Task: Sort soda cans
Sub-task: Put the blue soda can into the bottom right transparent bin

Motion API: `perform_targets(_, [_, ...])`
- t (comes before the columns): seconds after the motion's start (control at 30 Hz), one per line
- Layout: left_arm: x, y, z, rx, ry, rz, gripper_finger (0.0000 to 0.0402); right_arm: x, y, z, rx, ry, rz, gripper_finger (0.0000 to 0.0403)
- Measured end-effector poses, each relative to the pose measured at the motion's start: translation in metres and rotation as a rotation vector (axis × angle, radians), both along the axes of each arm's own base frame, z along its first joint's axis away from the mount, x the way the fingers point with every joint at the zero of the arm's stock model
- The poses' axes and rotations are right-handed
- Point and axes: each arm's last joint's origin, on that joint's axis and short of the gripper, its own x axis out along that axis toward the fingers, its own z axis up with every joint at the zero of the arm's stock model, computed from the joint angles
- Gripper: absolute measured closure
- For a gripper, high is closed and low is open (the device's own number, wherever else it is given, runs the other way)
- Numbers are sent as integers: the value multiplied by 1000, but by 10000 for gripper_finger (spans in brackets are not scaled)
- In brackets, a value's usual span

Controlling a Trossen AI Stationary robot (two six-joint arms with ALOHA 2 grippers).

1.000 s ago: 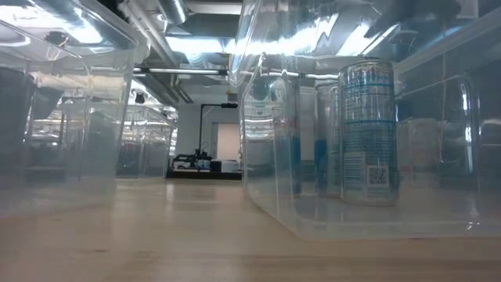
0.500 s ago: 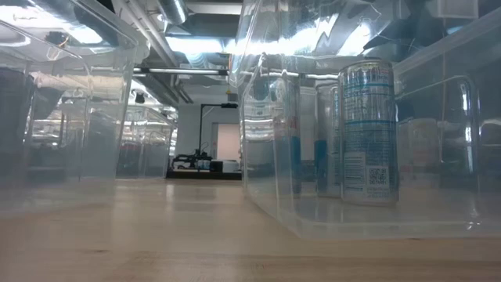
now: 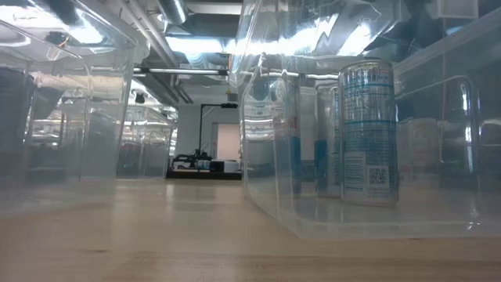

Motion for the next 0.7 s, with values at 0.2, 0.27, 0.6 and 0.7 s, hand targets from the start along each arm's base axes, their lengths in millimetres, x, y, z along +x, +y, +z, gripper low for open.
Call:
perform_targets(0.2, [5,-56,25,-6,94,56,95,1,2,-1,60,16,17,98])
perform_targets(0.27, [5,-74,31,-49,76,65,95,2,2,-2,75,12,21,98])
perform_targets(0.6, [-32,-138,20,-254,253,308,95,5,5,-2,163,5,44,98])
perform_targets(0.7, [-47,-157,11,-280,313,367,95,6,6,-2,179,-4,48,98])
